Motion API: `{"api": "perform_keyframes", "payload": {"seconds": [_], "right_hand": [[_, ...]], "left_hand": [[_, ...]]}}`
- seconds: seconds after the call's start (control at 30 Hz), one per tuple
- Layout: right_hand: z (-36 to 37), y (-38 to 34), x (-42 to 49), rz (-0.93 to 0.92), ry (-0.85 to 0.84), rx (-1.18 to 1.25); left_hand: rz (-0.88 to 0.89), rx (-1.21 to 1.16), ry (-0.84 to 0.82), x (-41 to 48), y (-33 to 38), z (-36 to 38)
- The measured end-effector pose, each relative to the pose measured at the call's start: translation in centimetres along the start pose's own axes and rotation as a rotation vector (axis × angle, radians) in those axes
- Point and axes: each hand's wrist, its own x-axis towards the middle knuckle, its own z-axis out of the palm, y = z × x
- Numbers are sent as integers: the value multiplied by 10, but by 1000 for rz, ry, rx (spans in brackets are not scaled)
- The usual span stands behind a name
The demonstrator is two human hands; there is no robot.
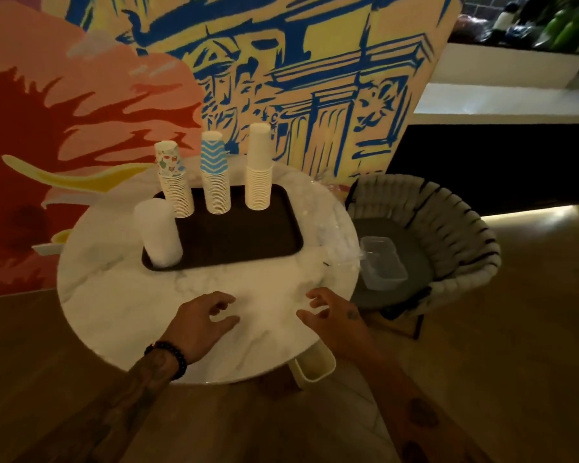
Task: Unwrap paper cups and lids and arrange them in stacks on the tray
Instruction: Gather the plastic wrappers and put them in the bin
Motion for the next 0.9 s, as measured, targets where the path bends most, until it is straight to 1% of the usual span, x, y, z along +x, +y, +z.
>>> {"api": "perform_keyframes", "payload": {"seconds": [0.1,0.23,0.43,0.57,0.73,0.9], "right_hand": [[-34,26,7,-33,3,-33],[-78,50,30,-96,-46,-74],[-126,69,78,-141,-81,-77],[-136,68,111,-133,-86,-85],[-139,59,150,-91,-96,-66],[-144,43,186,-29,-28,-14]], "left_hand": [[15,-27,18,13,37,25],[18,-56,43,35,87,60],[-41,-164,75,77,142,101],[-78,-209,99,114,158,105],[-123,-230,90,169,158,102],[-238,-342,93,211,153,104]]}}
